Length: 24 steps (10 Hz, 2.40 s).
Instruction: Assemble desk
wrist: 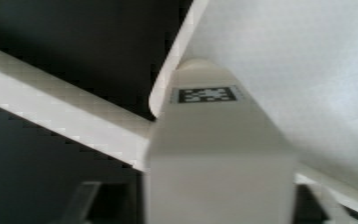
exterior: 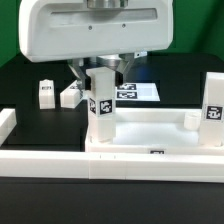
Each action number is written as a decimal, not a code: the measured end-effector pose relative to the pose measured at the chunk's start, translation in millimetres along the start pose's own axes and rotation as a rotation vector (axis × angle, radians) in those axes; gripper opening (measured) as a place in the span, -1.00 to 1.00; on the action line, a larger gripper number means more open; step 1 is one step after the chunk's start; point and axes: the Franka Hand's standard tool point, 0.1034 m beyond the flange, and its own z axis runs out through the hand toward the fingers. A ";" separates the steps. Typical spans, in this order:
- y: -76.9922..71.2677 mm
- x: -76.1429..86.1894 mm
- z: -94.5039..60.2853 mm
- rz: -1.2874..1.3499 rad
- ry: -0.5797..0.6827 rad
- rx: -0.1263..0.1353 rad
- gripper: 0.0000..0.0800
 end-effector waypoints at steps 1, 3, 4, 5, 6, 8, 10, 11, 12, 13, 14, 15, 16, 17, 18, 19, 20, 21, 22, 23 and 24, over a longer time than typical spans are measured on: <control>-0.1 0.0 0.1 0.000 0.000 0.001 -0.28; 0.0 -0.1 0.3 0.020 0.000 0.001 -0.28; 0.0 -0.2 0.4 0.021 0.000 0.001 -0.28; -0.8 0.3 0.4 0.119 0.002 0.005 -0.28; -0.7 0.0 0.5 0.213 0.004 0.011 -0.28; 0.8 -1.0 1.5 0.372 0.011 0.034 -0.27; 2.6 -0.5 2.3 0.601 0.016 0.044 -0.27; 4.4 -1.2 2.4 0.689 0.019 0.051 -0.27; 5.5 -2.0 2.5 0.790 0.017 0.056 -0.27; 6.8 -3.0 2.6 0.879 0.016 0.063 -0.27; 7.2 -3.5 2.7 0.946 0.013 0.063 -0.27; 7.4 -4.3 2.9 1.068 0.007 0.066 -0.27; 7.3 -4.3 3.1 1.182 0.003 0.072 -0.27; 6.5 -3.8 3.1 1.274 0.000 0.072 -0.27; 6.7 -3.8 3.1 1.325 -0.001 0.072 -0.27; 6.5 -3.5 3.0 1.407 -0.003 0.074 -0.27; 6.4 -3.2 2.9 1.444 -0.004 0.074 -0.27; 6.4 -3.2 2.9 1.442 -0.004 0.074 -0.27; 6.0 -3.0 3.0 1.435 -0.004 0.074 -0.27; 5.9 -3.0 3.0 1.400 -0.002 0.074 0.22; 4.1 -2.2 2.9 1.357 -0.002 0.074 0.50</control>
Offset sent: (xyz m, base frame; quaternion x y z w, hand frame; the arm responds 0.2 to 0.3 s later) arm 0.0000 0.0000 0.0000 0.0000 0.0000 0.0000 1.0000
